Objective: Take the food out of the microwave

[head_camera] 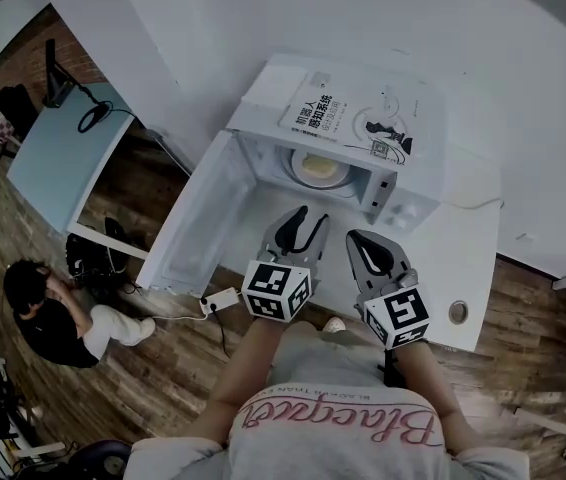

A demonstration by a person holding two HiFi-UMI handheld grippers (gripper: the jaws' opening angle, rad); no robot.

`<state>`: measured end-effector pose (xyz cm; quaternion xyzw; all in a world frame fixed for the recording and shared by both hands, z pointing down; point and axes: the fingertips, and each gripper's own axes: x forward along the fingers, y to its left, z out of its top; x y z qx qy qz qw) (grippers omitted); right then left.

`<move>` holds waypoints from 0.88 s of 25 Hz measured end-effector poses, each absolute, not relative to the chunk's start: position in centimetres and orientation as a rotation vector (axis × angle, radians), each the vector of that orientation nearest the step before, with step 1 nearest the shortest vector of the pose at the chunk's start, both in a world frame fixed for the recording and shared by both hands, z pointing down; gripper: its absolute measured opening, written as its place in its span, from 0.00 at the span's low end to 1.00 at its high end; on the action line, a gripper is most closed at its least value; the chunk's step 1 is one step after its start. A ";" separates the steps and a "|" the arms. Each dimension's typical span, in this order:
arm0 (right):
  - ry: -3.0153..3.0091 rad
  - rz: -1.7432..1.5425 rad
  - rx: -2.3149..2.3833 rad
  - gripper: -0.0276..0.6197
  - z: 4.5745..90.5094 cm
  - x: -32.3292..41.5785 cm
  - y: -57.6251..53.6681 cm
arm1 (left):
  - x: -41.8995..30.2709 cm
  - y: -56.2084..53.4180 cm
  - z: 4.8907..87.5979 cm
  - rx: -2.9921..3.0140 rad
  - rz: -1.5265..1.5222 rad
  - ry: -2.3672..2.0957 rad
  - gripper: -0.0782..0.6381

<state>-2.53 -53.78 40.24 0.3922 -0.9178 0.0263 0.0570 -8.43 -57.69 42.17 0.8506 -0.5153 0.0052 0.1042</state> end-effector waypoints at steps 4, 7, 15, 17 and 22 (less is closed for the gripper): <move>-2.773 0.085 1.166 0.06 41.0 -2.4 -54.4 | -9.0 -58.7 43.2 2.429 -0.045 -1.519 0.33; -2.763 0.102 1.180 0.06 41.5 -2.1 -55.2 | -9.6 -59.8 44.3 2.352 -0.101 -1.505 0.44; -2.713 0.169 1.233 0.06 43.3 -1.7 -57.1 | -10.5 -63.3 48.8 2.095 -0.223 -1.372 0.47; -2.700 0.201 1.245 0.06 44.0 -1.5 -57.5 | -10.7 -64.3 50.1 2.036 -0.240 -1.344 0.51; -2.679 0.270 1.248 0.06 45.5 -2.0 -58.4 | -11.3 -66.7 53.2 1.876 -0.276 -1.283 0.51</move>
